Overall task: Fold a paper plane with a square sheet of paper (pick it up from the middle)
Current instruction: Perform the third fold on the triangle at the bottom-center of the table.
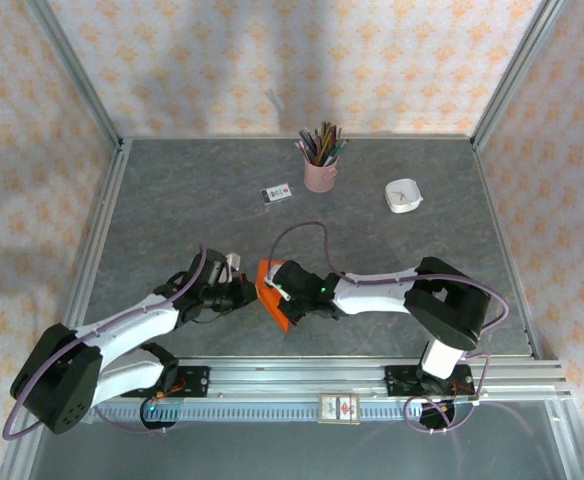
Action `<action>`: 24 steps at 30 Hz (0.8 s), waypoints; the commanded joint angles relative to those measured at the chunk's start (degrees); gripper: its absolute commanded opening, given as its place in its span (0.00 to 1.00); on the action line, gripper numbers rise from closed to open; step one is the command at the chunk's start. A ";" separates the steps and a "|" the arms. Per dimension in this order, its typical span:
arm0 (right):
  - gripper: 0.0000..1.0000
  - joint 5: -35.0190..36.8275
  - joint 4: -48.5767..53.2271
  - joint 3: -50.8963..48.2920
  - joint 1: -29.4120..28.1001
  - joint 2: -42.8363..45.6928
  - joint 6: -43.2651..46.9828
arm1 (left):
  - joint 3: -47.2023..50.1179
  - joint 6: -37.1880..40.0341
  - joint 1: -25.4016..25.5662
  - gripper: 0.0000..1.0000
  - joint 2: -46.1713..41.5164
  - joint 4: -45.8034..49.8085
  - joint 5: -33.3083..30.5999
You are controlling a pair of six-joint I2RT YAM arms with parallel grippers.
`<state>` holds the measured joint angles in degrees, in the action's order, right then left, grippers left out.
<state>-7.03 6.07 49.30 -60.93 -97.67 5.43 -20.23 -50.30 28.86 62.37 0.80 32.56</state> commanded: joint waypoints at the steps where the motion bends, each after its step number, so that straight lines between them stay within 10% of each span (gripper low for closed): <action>1: 0.00 0.10 1.14 -1.06 0.52 -1.60 -1.19 | 4.42 -7.79 1.90 0.00 -2.76 -6.33 -0.11; 24: 0.00 1.80 3.94 8.36 2.36 -9.29 -1.61 | 11.52 -18.35 5.75 0.00 -7.22 -19.08 0.05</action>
<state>-6.59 6.20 57.67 -59.07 -104.75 4.12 -10.24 -65.54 33.67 54.87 -12.60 32.34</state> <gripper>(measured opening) 0.043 0.062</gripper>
